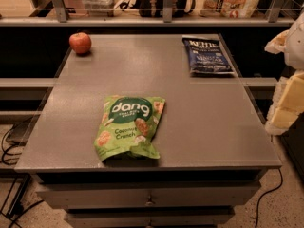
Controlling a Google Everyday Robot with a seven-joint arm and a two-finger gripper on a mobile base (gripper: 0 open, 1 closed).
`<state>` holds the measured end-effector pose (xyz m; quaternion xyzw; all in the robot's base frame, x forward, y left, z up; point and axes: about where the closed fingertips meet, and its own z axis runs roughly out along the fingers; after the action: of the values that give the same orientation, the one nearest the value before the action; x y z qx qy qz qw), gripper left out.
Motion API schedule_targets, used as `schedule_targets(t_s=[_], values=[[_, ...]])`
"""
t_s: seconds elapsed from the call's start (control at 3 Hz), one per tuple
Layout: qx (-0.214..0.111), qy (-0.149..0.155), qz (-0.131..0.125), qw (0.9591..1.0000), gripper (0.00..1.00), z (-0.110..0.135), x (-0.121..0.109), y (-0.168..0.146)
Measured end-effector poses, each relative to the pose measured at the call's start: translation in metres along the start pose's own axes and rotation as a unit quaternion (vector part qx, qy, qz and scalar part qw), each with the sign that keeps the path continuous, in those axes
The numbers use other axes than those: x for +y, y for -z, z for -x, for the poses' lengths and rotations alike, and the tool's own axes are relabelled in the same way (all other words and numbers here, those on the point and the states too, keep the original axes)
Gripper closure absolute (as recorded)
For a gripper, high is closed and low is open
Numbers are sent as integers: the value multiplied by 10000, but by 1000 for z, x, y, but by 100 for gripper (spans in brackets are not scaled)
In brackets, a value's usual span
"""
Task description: Move blue chip bag near apple
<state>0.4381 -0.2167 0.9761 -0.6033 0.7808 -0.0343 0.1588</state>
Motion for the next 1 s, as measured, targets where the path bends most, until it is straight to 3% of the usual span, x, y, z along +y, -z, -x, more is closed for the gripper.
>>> schedule_targets(t_s=[0.33,0.67,1.0], values=[[0,0,0,10000,0,0,0,0],[-196,-156,-84,9997,0,-1,-4,2],[-840,-464,-170,9952,0,-5,-20,-3]])
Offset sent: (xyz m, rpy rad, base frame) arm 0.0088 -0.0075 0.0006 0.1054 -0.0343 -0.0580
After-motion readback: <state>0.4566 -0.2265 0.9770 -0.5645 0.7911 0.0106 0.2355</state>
